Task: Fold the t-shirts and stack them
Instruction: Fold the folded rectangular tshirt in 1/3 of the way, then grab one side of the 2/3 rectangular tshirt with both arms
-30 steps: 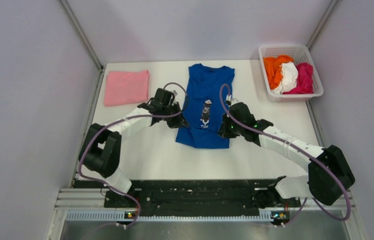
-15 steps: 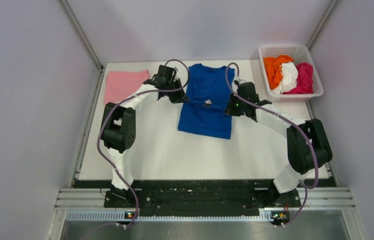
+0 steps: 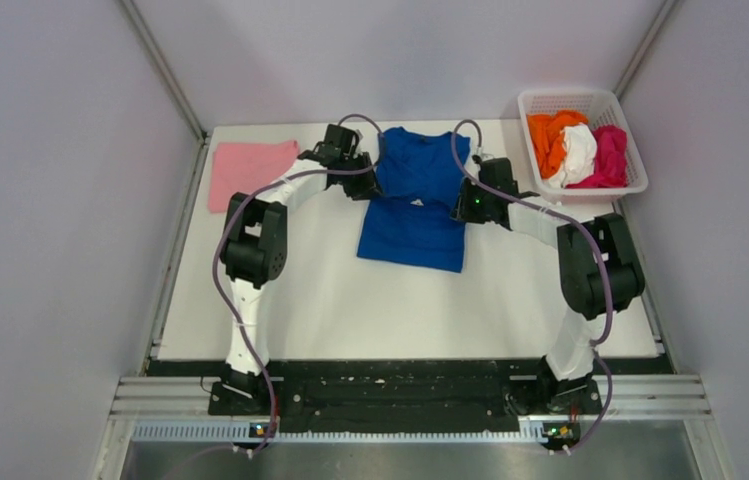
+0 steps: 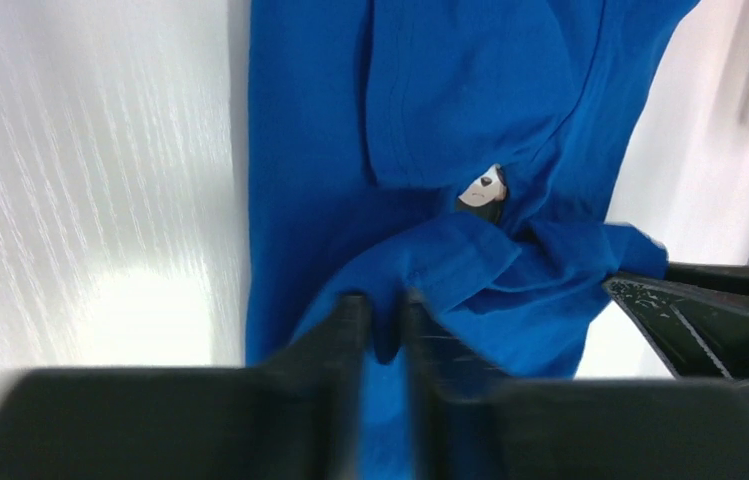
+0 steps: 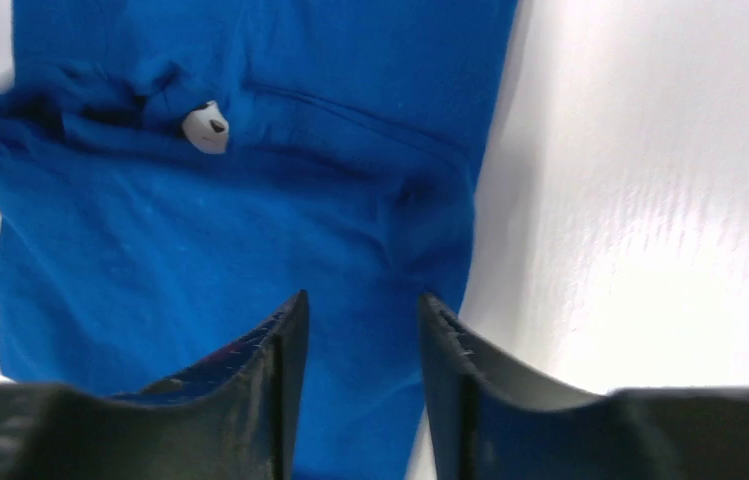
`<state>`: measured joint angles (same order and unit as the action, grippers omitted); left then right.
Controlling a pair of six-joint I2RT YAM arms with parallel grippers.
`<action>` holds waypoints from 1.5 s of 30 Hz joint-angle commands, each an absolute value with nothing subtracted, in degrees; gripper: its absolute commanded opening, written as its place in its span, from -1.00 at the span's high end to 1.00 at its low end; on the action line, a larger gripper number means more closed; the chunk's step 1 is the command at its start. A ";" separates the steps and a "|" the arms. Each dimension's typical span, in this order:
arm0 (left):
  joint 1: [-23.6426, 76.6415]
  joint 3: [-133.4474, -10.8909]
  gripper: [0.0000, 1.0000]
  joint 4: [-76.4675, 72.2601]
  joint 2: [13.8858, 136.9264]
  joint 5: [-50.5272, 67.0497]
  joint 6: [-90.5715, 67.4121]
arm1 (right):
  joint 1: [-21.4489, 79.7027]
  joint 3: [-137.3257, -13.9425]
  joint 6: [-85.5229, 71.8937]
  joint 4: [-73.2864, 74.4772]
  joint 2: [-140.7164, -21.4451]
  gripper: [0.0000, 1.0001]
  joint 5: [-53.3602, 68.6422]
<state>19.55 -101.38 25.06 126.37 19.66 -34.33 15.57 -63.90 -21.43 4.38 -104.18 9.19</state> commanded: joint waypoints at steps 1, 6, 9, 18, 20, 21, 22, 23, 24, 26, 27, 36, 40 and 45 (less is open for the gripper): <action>18.84 -104.15 -0.35 25.44 125.98 18.89 -33.98 | 13.80 -67.62 -21.27 -1.45 -104.89 -0.09 8.65; 18.46 -100.00 -0.97 25.42 120.02 15.64 -34.52 | 13.76 -64.94 -22.32 -0.07 -101.30 -0.95 9.94; 18.46 -92.62 -0.98 25.42 114.18 13.43 -33.89 | 13.83 -58.57 -24.04 -0.09 -95.09 -0.97 11.01; 18.80 -63.76 -0.88 16.31 102.08 19.95 -38.33 | 19.98 -37.86 -33.00 -0.89 -81.07 -0.94 10.78; 18.91 -61.75 -0.73 15.37 102.49 20.20 -39.27 | 20.91 -36.23 -33.83 -0.70 -80.86 -0.90 10.55; 19.01 -61.23 -0.65 14.90 102.82 20.21 -39.45 | 21.29 -35.69 -34.34 -0.94 -80.86 -0.86 10.50; 19.11 -60.97 -0.61 14.56 103.23 19.96 -39.57 | 21.54 -35.09 -34.72 -1.52 -80.86 -0.81 10.23; 19.20 -60.87 -0.52 14.40 103.65 19.68 -39.80 | 21.80 -34.66 -35.12 -2.22 -80.80 -0.74 9.68; 19.23 -60.78 -0.45 14.14 104.04 19.60 -39.89 | 22.06 -34.34 -35.40 -2.79 -80.85 -0.66 8.89; 19.44 -60.58 -0.29 13.64 104.78 20.06 -40.14 | 22.24 -33.77 -35.66 -3.76 -81.55 -0.55 7.12; 19.56 -60.48 -0.21 13.43 105.06 20.31 -40.20 | 22.24 -33.82 -35.72 -4.08 -82.07 -0.49 6.56; 20.57 -60.56 0.29 12.77 108.11 19.09 -41.30 | 22.28 -34.12 -36.95 -7.47 -87.86 -0.15 8.74; 20.59 -62.23 1.00 13.32 111.21 17.02 -42.37 | 22.32 -33.61 -37.24 -7.62 -87.82 -0.04 11.05; 20.64 -60.94 1.00 13.51 110.88 16.32 -42.59 | 22.32 -32.20 -36.53 -3.72 -85.91 -0.04 9.03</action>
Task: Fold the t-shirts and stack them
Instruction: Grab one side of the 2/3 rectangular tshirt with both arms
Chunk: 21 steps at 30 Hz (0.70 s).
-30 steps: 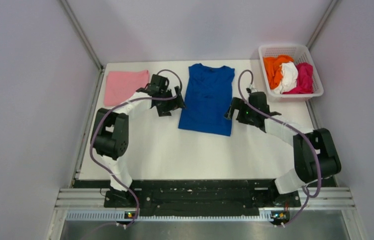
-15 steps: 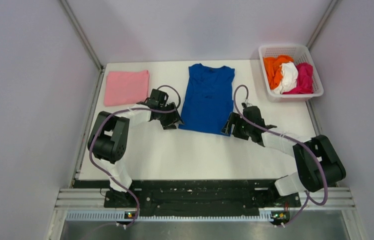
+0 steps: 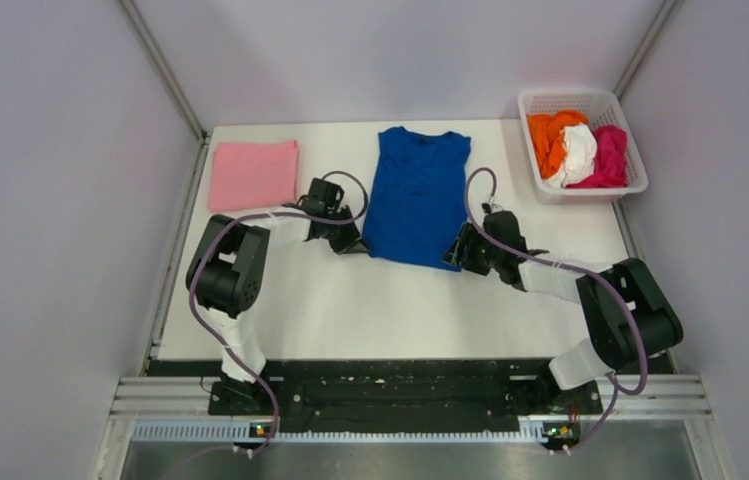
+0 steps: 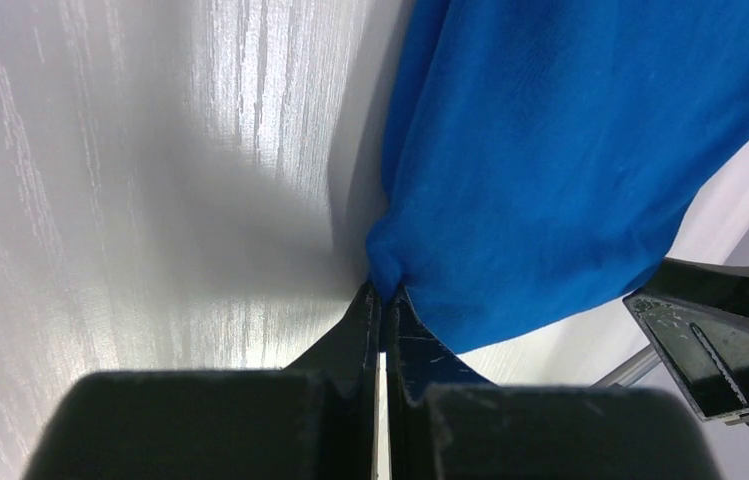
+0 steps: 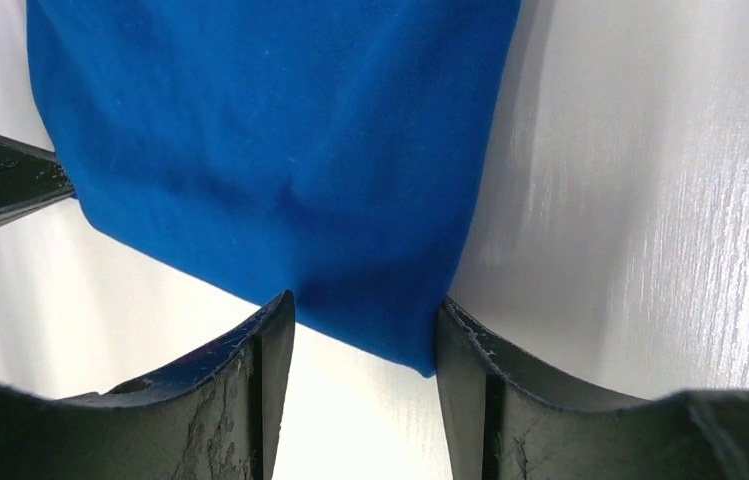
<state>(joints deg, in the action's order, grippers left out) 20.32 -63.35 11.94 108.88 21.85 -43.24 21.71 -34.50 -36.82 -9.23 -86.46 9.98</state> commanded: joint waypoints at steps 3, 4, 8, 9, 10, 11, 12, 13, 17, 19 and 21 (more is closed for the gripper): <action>20.67 -58.14 1.00 13.12 108.26 14.90 -42.80 | 22.32 -30.97 -36.15 -2.75 -84.30 -0.05 8.06; 20.70 -57.12 1.00 12.63 107.46 14.92 -42.85 | 22.34 -30.63 -35.88 -2.87 -84.05 -0.05 7.87; 20.74 -55.29 1.00 11.70 106.48 15.40 -43.07 | 22.49 -30.33 -35.97 -4.52 -85.48 0.06 8.04; 20.73 -55.31 1.00 11.67 106.64 15.56 -43.09 | 22.76 -30.32 -36.03 -5.30 -86.11 0.07 8.43; 20.71 -55.35 1.00 11.50 106.63 15.77 -43.07 | 22.85 -30.32 -35.99 -6.16 -86.72 0.10 8.70; 20.69 -55.35 1.00 11.34 106.79 15.91 -43.19 | 22.88 -30.32 -36.15 -6.80 -87.47 0.17 9.03; 20.73 -55.29 1.00 11.12 106.77 16.01 -43.30 | 22.99 -30.44 -36.31 -7.02 -88.06 0.26 9.13; 20.75 -55.33 1.00 11.00 106.82 16.18 -43.39 | 23.02 -30.57 -36.60 -6.98 -88.34 0.41 9.33; 20.79 -54.31 1.00 11.44 105.07 15.82 -43.42 | 23.80 -30.29 -36.94 -4.82 -85.31 1.00 9.42; 20.91 -52.06 1.00 11.59 102.52 14.99 -43.37 | 24.25 -30.09 -36.61 -0.99 -82.80 1.00 9.80; 21.44 -49.16 1.00 12.81 98.50 13.33 -43.22 | 24.94 -29.41 -36.12 1.97 -79.79 1.00 12.42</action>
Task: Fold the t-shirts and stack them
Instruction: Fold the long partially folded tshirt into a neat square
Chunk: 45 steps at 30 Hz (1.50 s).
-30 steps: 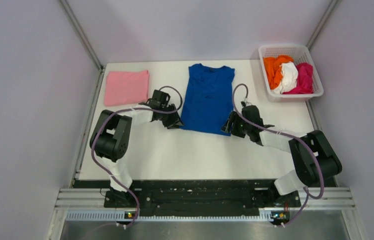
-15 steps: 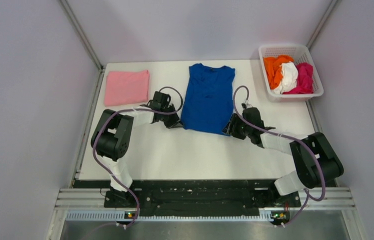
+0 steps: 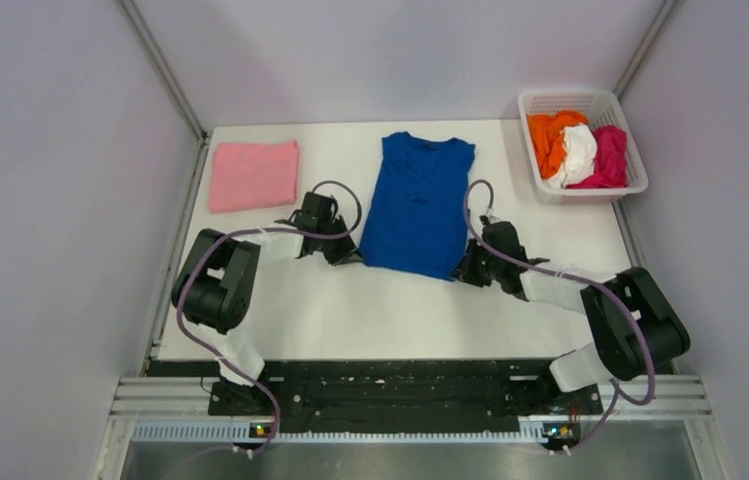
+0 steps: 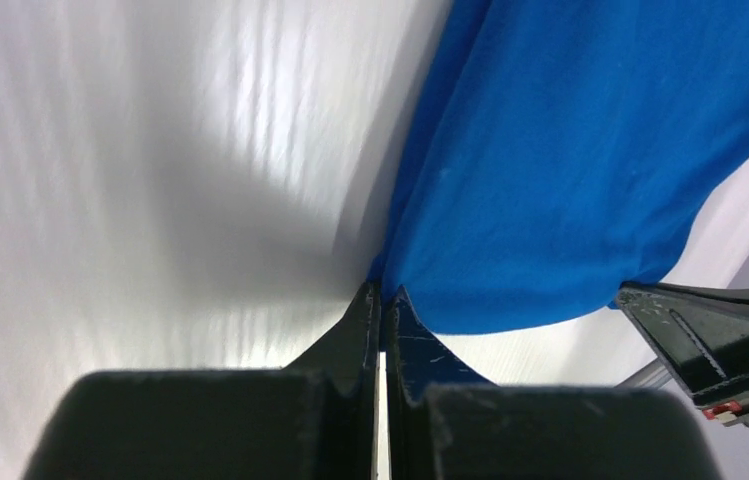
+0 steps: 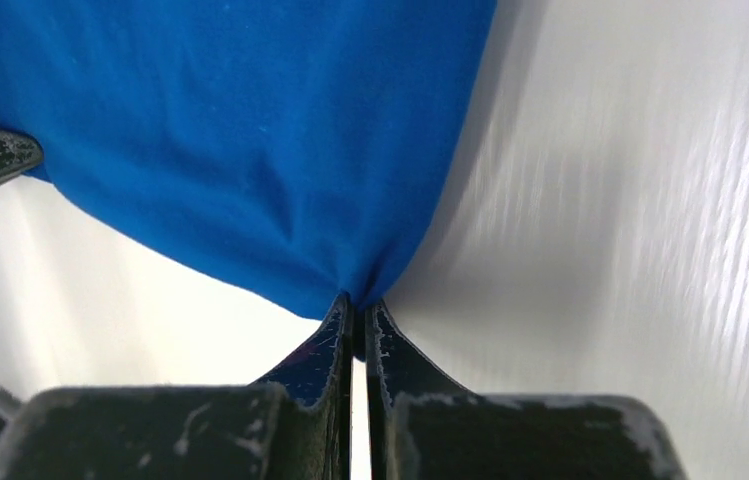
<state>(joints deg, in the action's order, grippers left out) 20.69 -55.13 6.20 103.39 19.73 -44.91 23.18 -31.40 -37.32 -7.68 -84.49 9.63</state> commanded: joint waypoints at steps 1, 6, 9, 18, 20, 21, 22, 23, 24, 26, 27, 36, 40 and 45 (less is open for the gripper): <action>21.63 -47.38 1.00 13.69 96.08 12.60 -43.14 | 25.53 -29.03 -35.99 3.52 -78.25 1.00 14.33; 23.48 -37.60 1.00 20.33 79.35 8.77 -43.91 | 31.19 -28.45 -35.49 12.39 -69.89 1.00 22.36; 24.97 -35.75 1.00 27.72 68.16 4.06 -44.51 | 35.06 -29.05 -35.79 17.90 -65.10 1.00 26.81; 27.15 -38.87 1.00 37.01 43.87 -2.06 -44.73 | 37.54 -30.32 -39.58 17.88 -53.42 1.00 35.95; 27.07 -41.14 1.00 37.02 44.27 -3.56 -44.10 | 37.52 -32.18 -39.94 17.88 -52.47 1.00 35.69; 27.13 -42.32 1.00 36.71 45.08 -4.54 -43.26 | 37.51 -33.00 -40.04 17.85 -52.46 1.00 35.68; 27.11 -43.24 1.00 36.14 46.14 -6.56 -42.45 | 37.34 -33.77 -39.92 17.84 -52.61 1.00 35.68; 27.15 -43.93 1.00 34.77 47.27 -9.78 -41.89 | 37.09 -34.41 -39.49 17.80 -52.96 1.00 35.58; 27.05 -44.77 1.00 33.36 48.67 -11.42 -41.38 | 36.49 -34.99 -39.18 17.84 -53.54 1.00 35.55; 27.01 -47.37 1.00 30.46 51.42 -12.31 -40.60 | 34.58 -36.17 -38.58 17.83 -54.83 1.00 36.00; 27.02 -48.50 1.00 28.94 52.97 -11.80 -40.13 | 33.38 -36.73 -38.17 17.80 -55.53 1.00 36.42; 26.18 -60.55 1.00 22.22 69.14 -11.83 -35.52 | 19.78 -39.75 -37.88 6.93 -62.92 1.00 41.55; 25.19 -65.90 1.00 22.76 75.84 -12.97 -35.20 | 16.99 -42.34 -36.60 3.88 -66.35 1.00 41.81; 23.66 -71.39 1.00 20.85 83.24 -10.54 -33.74 | 13.12 -44.19 -37.13 0.71 -70.27 1.00 41.89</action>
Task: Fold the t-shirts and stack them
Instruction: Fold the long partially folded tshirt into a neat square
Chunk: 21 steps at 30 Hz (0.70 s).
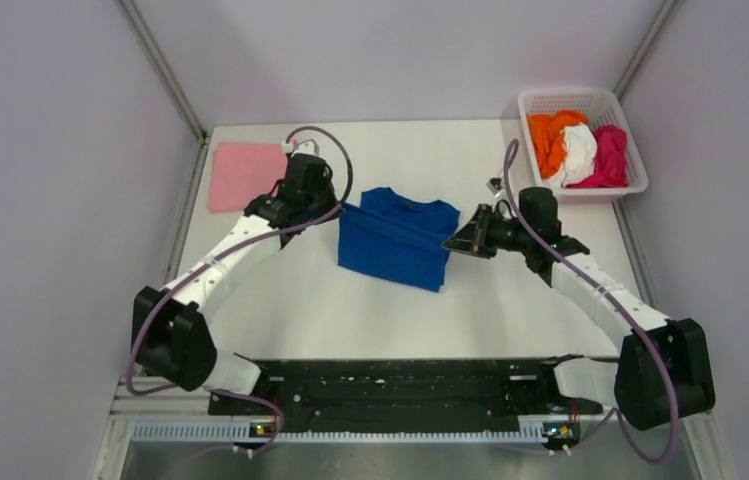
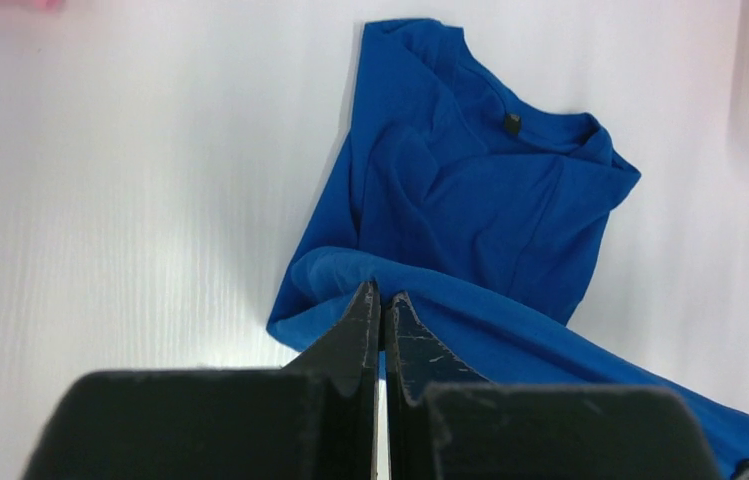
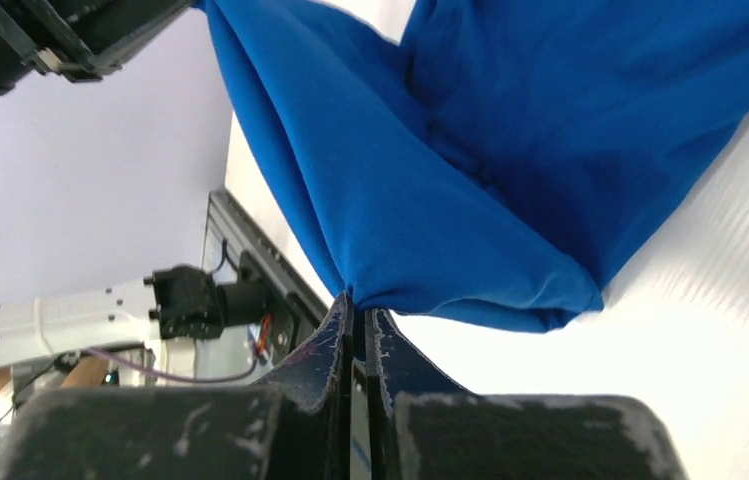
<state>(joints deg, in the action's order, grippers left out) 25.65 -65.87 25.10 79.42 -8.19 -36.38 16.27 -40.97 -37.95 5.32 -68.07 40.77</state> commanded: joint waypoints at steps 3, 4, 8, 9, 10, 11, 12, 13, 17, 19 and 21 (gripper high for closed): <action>22.62 -75.68 1.00 20.81 88.00 -9.16 -33.18 | 11.63 -45.17 -37.97 -2.92 -73.42 1.00 42.72; 22.27 -77.22 1.00 20.94 89.64 -8.54 -32.88 | 11.40 -45.91 -38.07 -3.71 -75.15 1.00 42.84; 20.94 -82.15 1.00 21.84 96.08 -7.47 -33.23 | 10.78 -49.86 -37.83 -6.62 -82.14 1.00 43.96; 20.60 -83.17 1.00 21.73 97.84 -7.15 -33.21 | 10.31 -50.84 -37.87 -7.34 -83.91 1.00 44.40; 20.32 -84.16 1.00 21.57 99.30 -6.85 -32.97 | 9.96 -51.71 -38.10 -7.90 -85.78 1.00 44.60; 19.99 -85.11 1.00 21.59 100.80 -6.78 -32.82 | 9.53 -52.48 -38.31 -8.27 -87.34 1.00 44.58; 19.74 -86.39 1.00 21.80 102.30 -6.58 -32.72 | 8.91 -53.16 -38.56 -8.71 -88.84 1.00 44.60; 19.52 -87.65 1.00 22.15 103.97 -6.20 -32.56 | 8.51 -53.66 -38.82 -9.49 -90.12 1.00 44.56; 19.03 -93.78 1.00 23.77 110.08 -4.40 -32.09 | 7.17 -55.00 -39.16 -11.88 -94.51 1.00 44.17; 18.91 -96.07 1.00 23.85 112.65 -4.16 -32.08 | 6.40 -56.18 -39.28 -12.44 -97.03 1.00 43.66; 18.77 -98.21 1.00 23.90 115.13 -3.79 -32.16 | 5.75 -57.86 -39.36 -12.58 -100.00 1.00 43.32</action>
